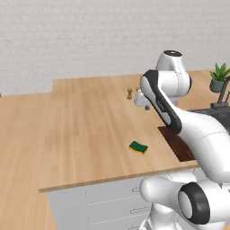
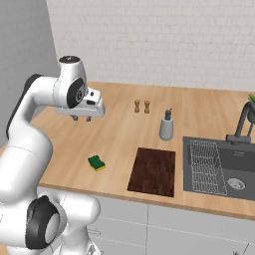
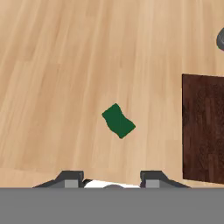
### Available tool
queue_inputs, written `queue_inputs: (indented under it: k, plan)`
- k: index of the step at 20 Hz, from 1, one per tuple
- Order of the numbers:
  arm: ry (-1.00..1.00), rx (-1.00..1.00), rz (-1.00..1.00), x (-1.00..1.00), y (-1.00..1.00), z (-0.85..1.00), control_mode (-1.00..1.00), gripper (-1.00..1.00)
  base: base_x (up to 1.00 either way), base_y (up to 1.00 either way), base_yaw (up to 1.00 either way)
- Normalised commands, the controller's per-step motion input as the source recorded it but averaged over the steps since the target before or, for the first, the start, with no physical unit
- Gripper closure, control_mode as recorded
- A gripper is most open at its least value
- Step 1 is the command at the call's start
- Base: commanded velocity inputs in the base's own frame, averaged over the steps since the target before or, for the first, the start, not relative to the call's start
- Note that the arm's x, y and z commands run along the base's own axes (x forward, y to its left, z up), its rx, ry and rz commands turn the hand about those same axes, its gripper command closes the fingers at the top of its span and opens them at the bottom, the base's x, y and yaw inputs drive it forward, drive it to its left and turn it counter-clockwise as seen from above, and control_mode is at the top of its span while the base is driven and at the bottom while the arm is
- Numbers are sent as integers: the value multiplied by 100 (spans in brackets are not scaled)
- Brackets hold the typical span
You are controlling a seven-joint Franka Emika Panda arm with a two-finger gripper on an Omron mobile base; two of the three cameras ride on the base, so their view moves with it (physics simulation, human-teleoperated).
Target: Pick up the sponge from the counter and clean the cutting board by briefly scrubbing or pressing down on the cutting board. Once finished, release the sponge.
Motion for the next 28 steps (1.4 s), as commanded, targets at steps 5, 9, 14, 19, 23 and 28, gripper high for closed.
queue_inputs:
  k: [5, 9, 14, 19, 23, 28]
  plan:
    - [0, -1, 2, 32, 10, -28, -100, -100, 0, 0, 0]
    - [9, -1, 14, 52, 3, -56, -100, -100, 0, 0, 0]
    - [15, -4, 20, 19, 0, -67, -100, -100, 0, 0, 0]
    - [7, -10, 24, 0, 0, -78, -100, -100, 0, 0, 0]
    - [1, -11, 20, 6, 0, -60, -100, -100, 0, 0, 0]
    - [0, -2, 24, 14, 3, -54, -100, -100, 0, 0, 0]
